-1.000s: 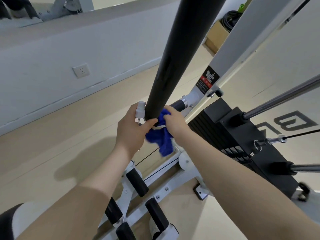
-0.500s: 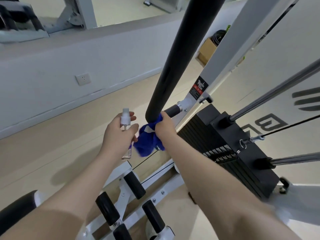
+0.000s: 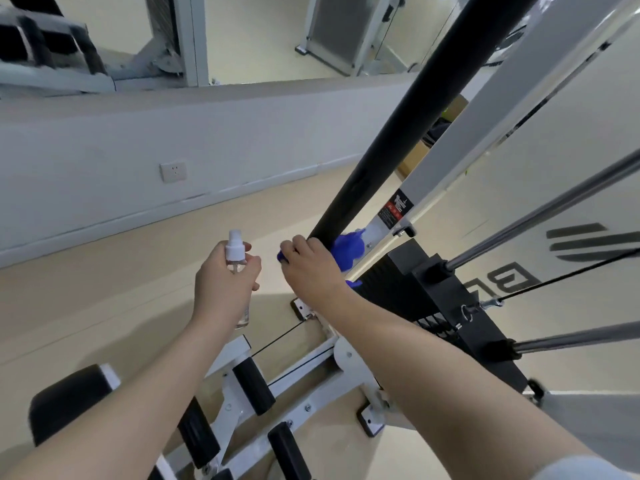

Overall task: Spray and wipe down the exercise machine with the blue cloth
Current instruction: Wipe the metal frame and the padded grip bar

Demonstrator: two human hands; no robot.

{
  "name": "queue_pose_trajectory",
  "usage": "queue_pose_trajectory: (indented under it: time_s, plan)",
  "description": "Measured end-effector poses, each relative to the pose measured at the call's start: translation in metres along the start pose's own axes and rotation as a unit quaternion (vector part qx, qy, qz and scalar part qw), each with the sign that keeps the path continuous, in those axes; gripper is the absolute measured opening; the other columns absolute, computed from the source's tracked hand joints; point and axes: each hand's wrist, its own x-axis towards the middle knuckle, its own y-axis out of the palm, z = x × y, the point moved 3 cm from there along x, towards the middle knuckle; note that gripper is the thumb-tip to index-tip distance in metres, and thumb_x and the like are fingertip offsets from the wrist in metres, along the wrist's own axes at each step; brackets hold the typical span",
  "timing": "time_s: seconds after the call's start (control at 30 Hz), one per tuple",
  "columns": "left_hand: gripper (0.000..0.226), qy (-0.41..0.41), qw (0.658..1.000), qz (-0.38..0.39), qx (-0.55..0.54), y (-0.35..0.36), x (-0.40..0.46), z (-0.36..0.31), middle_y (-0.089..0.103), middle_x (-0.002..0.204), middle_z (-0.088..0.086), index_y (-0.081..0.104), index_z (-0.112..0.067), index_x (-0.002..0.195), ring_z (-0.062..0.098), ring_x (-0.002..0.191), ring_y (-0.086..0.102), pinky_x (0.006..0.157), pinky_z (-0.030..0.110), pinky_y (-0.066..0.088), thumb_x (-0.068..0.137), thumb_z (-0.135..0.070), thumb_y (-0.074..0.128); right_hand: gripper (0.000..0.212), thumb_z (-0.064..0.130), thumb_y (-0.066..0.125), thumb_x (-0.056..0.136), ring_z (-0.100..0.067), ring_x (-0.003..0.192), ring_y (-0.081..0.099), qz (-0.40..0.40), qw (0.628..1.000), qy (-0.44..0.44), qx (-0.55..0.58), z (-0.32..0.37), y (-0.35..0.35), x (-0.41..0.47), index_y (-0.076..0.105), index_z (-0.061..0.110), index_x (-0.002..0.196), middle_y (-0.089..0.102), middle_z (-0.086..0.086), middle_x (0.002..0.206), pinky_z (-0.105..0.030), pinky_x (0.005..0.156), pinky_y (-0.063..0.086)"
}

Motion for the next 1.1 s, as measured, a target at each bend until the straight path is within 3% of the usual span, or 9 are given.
queue_pose_trajectory:
  time_s: [0.13,0.23,0.37,0.5,0.6,0.73,0.87,1.0,1.1]
  plan:
    - [0.012,-0.013,1.000,0.013,0.005,0.002,0.003,0.010,0.059,0.071,0.002,0.056,-0.021,0.094,0.013,0.057,0.058,0.057,0.026,0.041,0.085,-0.014,0.058,0.007,0.022,0.068,0.073,-0.015,0.083,0.053,0.042,0.996,-0.032,-0.076,-0.007,-0.001,0.009,0.071,0.024,0.079,0.060,0.006,0.094,-0.026,0.067,0.037]
    - [0.011,-0.030,0.999,0.026,0.008,0.008,-0.002,0.013,0.060,0.071,0.001,0.056,-0.022,0.092,0.012,0.056,0.058,0.057,0.026,0.040,0.084,-0.014,0.057,0.011,0.007,0.069,0.061,-0.017,0.068,0.048,-0.067,0.996,0.041,-0.049,-0.032,-0.037,0.005,0.061,0.014,0.061,0.056,-0.001,0.078,-0.029,0.059,0.027]
    - [0.010,-0.027,0.998,0.054,0.019,0.018,-0.009,0.000,0.062,0.076,0.000,0.056,-0.024,0.089,0.009,0.052,0.059,0.055,0.025,0.041,0.084,-0.015,0.057,0.023,-0.001,0.044,0.066,-0.020,0.069,0.049,-0.185,0.973,0.119,-0.066,-0.059,-0.065,-0.007,0.059,0.012,0.055,0.057,-0.002,0.074,-0.030,0.061,0.026]
    - [0.011,0.007,0.999,0.041,0.020,0.014,0.005,-0.019,0.061,0.072,-0.001,0.057,-0.023,0.090,0.001,0.047,0.057,0.057,0.024,0.042,0.083,-0.015,0.057,0.011,0.015,0.055,0.074,-0.021,0.084,0.053,-0.137,0.985,0.049,-0.087,-0.045,-0.042,-0.002,0.065,0.015,0.067,0.060,-0.002,0.087,-0.032,0.073,0.030]
    - [0.010,0.022,0.999,0.033,0.027,0.013,0.012,-0.029,0.061,0.072,-0.001,0.057,-0.020,0.091,0.009,0.055,0.060,0.058,0.025,0.043,0.083,-0.014,0.058,0.011,0.021,0.063,0.072,-0.015,0.088,0.055,-0.074,0.987,-0.044,-0.136,-0.051,-0.042,-0.006,0.068,0.019,0.081,0.060,0.003,0.097,-0.028,0.072,0.039]
    - [0.009,0.037,0.998,0.055,0.023,0.027,0.008,-0.054,0.061,0.074,-0.001,0.057,-0.020,0.092,0.018,0.060,0.061,0.059,0.026,0.043,0.085,-0.014,0.058,0.008,0.020,0.069,0.069,-0.013,0.077,0.055,-0.190,0.973,0.092,-0.096,-0.109,-0.104,-0.015,0.067,0.020,0.076,0.059,0.006,0.085,-0.024,0.063,0.039]
    - [0.016,0.070,0.994,0.077,0.011,0.037,0.001,-0.090,0.064,0.073,-0.004,0.059,-0.024,0.099,0.014,0.055,0.061,0.058,0.024,0.045,0.085,-0.016,0.058,0.012,0.020,0.070,0.066,-0.021,0.080,0.057,-0.194,0.956,0.171,-0.138,-0.129,-0.134,-0.026,0.068,0.017,0.077,0.062,-0.001,0.095,-0.030,0.062,0.039]
    - [0.016,0.088,0.994,0.067,0.012,0.035,-0.011,-0.105,0.067,0.077,0.000,0.059,-0.025,0.097,0.023,0.063,0.063,0.058,0.026,0.045,0.084,-0.015,0.058,0.013,0.023,0.077,0.058,-0.019,0.078,0.056,-0.087,0.984,0.102,-0.117,-0.105,-0.119,-0.025,0.069,0.019,0.068,0.061,0.002,0.088,-0.028,0.061,0.037]
    - [0.018,0.100,0.992,0.079,0.013,0.037,-0.015,-0.120,0.066,0.089,-0.002,0.057,-0.026,0.097,0.026,0.069,0.063,0.057,0.022,0.044,0.085,-0.012,0.058,0.008,0.017,0.063,0.067,-0.017,0.077,0.056,-0.154,0.976,0.074,-0.132,-0.135,-0.147,-0.033,0.068,0.022,0.070,0.062,0.005,0.088,-0.028,0.062,0.039]
